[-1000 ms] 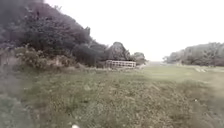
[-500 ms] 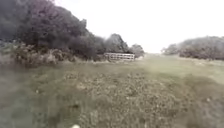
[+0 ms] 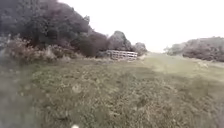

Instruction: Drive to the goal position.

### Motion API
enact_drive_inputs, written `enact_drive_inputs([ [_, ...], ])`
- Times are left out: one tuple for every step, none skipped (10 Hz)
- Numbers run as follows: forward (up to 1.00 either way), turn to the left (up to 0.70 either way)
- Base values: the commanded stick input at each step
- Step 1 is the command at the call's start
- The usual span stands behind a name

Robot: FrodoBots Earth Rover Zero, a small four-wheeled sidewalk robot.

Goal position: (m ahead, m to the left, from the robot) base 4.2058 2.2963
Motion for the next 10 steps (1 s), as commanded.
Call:
enact_drive_inputs([
  [0.7,0.0],
  [0.7,0.0],
  [0.7,0.0],
  [0.7,0.0],
  [0.7,0.0],
  [0.7,0.0],
  [0.7,0.0],
  [0.7,0.0],
  [0.0,0.0],
  [0.0,0.0],
])
